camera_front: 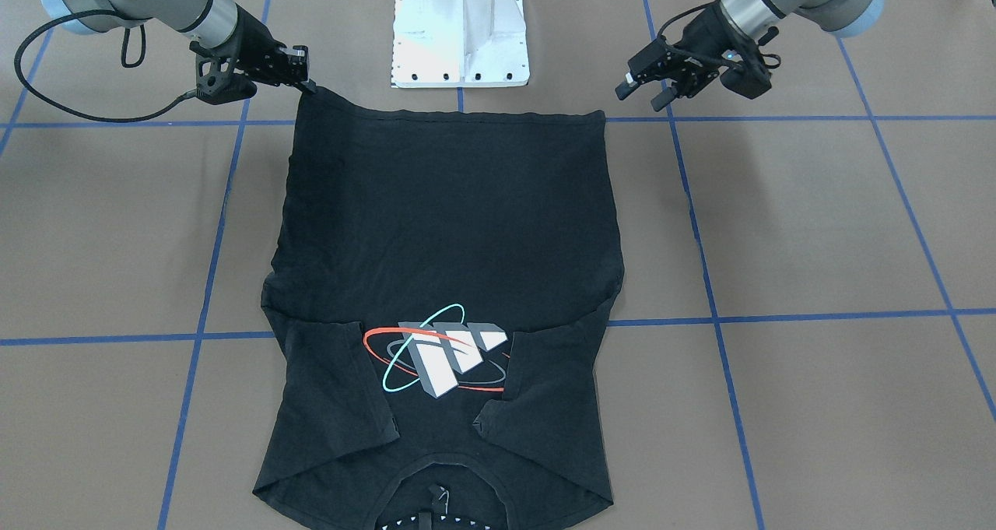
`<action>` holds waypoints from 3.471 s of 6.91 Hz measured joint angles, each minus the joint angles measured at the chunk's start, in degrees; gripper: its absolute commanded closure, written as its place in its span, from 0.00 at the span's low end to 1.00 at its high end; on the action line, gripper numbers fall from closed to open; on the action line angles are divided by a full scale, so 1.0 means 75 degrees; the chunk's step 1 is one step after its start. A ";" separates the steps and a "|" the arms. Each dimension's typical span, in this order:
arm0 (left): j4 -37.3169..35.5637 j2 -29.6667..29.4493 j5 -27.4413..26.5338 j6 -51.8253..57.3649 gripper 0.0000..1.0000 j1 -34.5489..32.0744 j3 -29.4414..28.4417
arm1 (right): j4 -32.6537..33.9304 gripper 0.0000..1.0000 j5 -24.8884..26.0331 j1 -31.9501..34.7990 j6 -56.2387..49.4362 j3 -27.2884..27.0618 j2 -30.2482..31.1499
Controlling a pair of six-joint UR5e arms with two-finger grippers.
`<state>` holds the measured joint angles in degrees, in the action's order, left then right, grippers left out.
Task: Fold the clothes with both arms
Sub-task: 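Lower the left gripper and grasp the hem corner nearest it, then lift both hem corners with both grippers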
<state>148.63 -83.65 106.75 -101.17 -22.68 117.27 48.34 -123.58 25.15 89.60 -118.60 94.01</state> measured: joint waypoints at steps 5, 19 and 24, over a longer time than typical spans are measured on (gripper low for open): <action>-0.0110 -0.0596 -0.1110 -0.0422 0.01 0.1087 -0.1060 | -0.0010 1.00 -0.0276 0.0280 0.0007 -0.0007 -0.0084; -0.0570 -0.0656 -0.1292 -0.0412 1.00 0.1430 -0.1171 | -0.0001 1.00 -0.1054 0.0888 0.0007 0.0004 -0.0123; -0.1122 -0.0673 -0.1244 -0.0406 1.00 0.1434 -0.0674 | -0.0001 1.00 -0.1292 0.1071 0.0007 0.0033 -0.0124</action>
<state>140.21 -88.70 97.42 -104.22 -11.93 112.22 48.34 -133.27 33.18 89.65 -118.35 93.08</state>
